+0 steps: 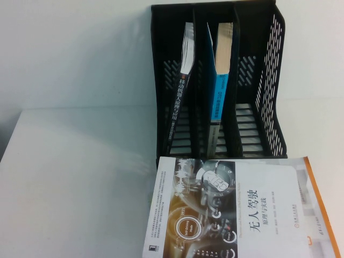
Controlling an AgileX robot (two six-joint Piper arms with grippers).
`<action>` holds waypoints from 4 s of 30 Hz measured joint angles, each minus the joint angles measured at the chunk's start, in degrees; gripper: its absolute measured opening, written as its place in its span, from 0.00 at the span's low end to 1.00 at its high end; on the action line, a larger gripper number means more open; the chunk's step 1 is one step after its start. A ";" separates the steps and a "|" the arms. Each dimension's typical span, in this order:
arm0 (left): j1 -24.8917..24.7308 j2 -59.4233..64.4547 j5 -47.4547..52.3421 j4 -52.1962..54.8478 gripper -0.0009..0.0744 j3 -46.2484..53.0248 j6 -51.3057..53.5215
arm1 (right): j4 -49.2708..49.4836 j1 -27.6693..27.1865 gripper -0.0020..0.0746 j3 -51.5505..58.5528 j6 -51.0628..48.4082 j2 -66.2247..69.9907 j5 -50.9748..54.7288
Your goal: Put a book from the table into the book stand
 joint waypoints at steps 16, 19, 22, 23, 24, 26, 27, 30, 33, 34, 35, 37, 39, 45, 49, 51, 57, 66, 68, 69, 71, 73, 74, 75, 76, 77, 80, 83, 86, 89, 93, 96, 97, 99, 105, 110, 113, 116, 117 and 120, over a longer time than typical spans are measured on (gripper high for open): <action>-4.73 10.61 5.23 7.80 0.01 -2.86 -2.30 | -8.45 3.37 0.02 -2.89 -14.19 9.85 4.64; -4.73 10.61 4.20 6.75 0.01 -2.86 -2.31 | -7.44 6.59 0.02 -2.89 -14.29 9.85 5.22; -4.73 10.99 4.07 6.42 0.01 -2.86 -2.31 | -12.97 7.59 0.02 -2.89 -15.02 10.41 6.75; -4.73 11.50 4.07 6.20 0.01 -2.86 -2.31 | -16.61 7.74 0.02 -2.89 -15.02 10.98 6.64; -4.73 11.83 4.25 6.20 0.01 -2.86 -2.31 | -20.98 7.73 0.02 -2.89 -14.70 11.80 6.08; -4.73 13.17 5.03 6.08 0.01 -2.86 -2.31 | -29.66 7.73 0.02 -2.89 -13.19 13.73 4.98; -4.73 13.70 5.36 6.08 0.01 -2.86 -2.31 | -34.28 7.77 0.02 -2.89 -11.84 14.92 4.59; -4.73 16.02 7.20 6.08 0.01 -2.86 -2.31 | -44.88 7.90 0.02 -3.03 -4.90 18.50 5.09; -4.73 18.07 9.17 6.08 0.01 -2.86 -2.41 | -56.15 8.12 0.02 -3.24 5.75 21.96 7.92; -4.73 18.65 9.62 6.08 0.01 -2.86 -2.41 | -61.40 8.42 0.02 -3.39 11.06 23.12 9.68; -4.73 18.96 9.74 6.08 0.01 -2.86 -2.41 | -67.40 9.00 0.02 -3.70 15.90 24.01 11.51; -4.73 19.51 9.99 6.08 0.01 -2.86 -2.41 | -80.06 11.05 0.02 -4.89 29.36 25.93 16.87; -4.73 19.69 10.12 6.08 0.01 -2.86 -2.41 | -89.06 13.28 0.02 -6.50 41.88 27.01 22.76; -4.73 19.92 10.46 6.08 0.01 -2.86 -2.41 | -91.59 16.86 0.02 -13.29 58.14 27.52 38.57; -4.73 22.24 12.13 5.86 0.01 -2.86 -2.41 | -82.37 17.03 0.02 -14.23 60.33 28.82 45.01; -4.73 24.86 13.50 5.15 0.01 -2.86 -2.27 | -77.78 17.03 0.02 -14.10 60.34 30.88 47.79; -4.73 35.20 20.48 -0.87 0.01 -4.99 3.71 | -62.76 17.03 0.02 -11.92 56.84 34.06 44.71; 5.75 51.12 38.21 -18.97 0.01 -10.40 18.62 | -56.35 17.13 0.02 -6.99 54.73 34.54 36.01; 9.47 54.51 41.69 -22.88 0.01 -10.40 20.25 | -56.60 17.13 0.02 -6.62 54.73 34.64 35.79; 10.65 56.15 42.54 -23.98 0.01 -10.40 20.51 | -56.74 17.13 0.02 -6.62 54.73 34.64 35.79; 12.48 58.78 43.96 -25.43 0.01 -10.54 20.89 | -56.96 17.13 0.02 -6.62 55.18 34.64 35.44; 12.87 60.33 44.65 -26.13 0.01 -10.54 21.11 | -56.96 17.13 0.02 -6.62 56.43 34.67 34.31; 12.90 60.96 45.13 -26.49 0.01 -10.54 21.24 | -56.96 17.13 0.02 -6.62 56.69 34.77 33.64; 12.90 61.35 45.58 -27.09 0.01 -10.54 21.24 | -56.96 17.13 0.02 -6.62 56.93 35.06 32.85; 12.90 61.63 46.01 -27.66 0.01 -10.54 21.24 | -56.96 17.13 0.02 -6.62 57.06 35.29 32.07; 12.90 61.86 46.14 -28.18 0.01 -10.54 21.24 | -56.71 17.13 0.02 -6.62 57.06 36.02 31.54; 12.90 62.11 45.88 -29.77 0.01 -10.81 21.33 | -54.75 17.13 0.02 -6.62 56.68 39.10 30.83; 12.90 62.80 45.17 -30.35 0.01 -10.84 21.43 | -50.70 17.13 0.02 -6.62 54.26 43.96 29.52; 12.90 63.86 44.39 -30.35 0.06 -10.84 21.46 | -46.40 17.13 0.02 -6.62 51.16 49.76 27.38; 12.90 65.42 43.98 -30.35 0.16 -10.84 21.46 | -41.61 17.13 0.02 -6.62 47.46 54.71 25.66; 12.90 68.37 43.49 -30.35 0.34 -10.84 21.46 | -35.40 17.01 0.02 -7.50 41.05 58.63 24.67; 12.90 71.02 42.84 -30.35 0.51 -10.84 21.46 | -28.77 17.01 0.02 -7.79 35.94 60.68 23.65; 12.90 71.83 42.56 -30.35 0.56 -10.84 21.46 | -26.78 17.01 0.02 -7.79 34.43 61.24 23.43; 12.90 73.83 41.75 -30.60 0.64 -10.84 21.46 | -24.19 17.01 0.02 -7.89 32.17 61.92 23.14; 12.90 78.53 42.72 -33.53 0.70 -10.93 24.09 | -20.90 16.79 0.02 -7.89 28.42 62.80 23.01; 12.90 82.45 46.42 -35.19 0.70 -11.18 27.51 | -16.60 16.67 0.02 -7.89 23.19 63.47 23.11; 12.90 85.26 48.25 -35.67 0.70 -11.27 30.89 | -12.01 16.67 0.02 -7.89 19.49 64.08 23.63; 12.42 87.57 48.26 -35.77 0.70 -11.40 33.49 | -10.17 16.67 0.02 -7.89 18.00 64.30 23.86; 11.67 88.31 48.26 -35.50 0.70 -11.53 34.15 | -9.98 16.67 0.02 -7.89 17.74 64.30 23.89; 8.28 90.33 48.26 -34.09 0.72 -13.18 34.91 | -9.88 16.67 0.02 -7.89 17.11 64.30 24.11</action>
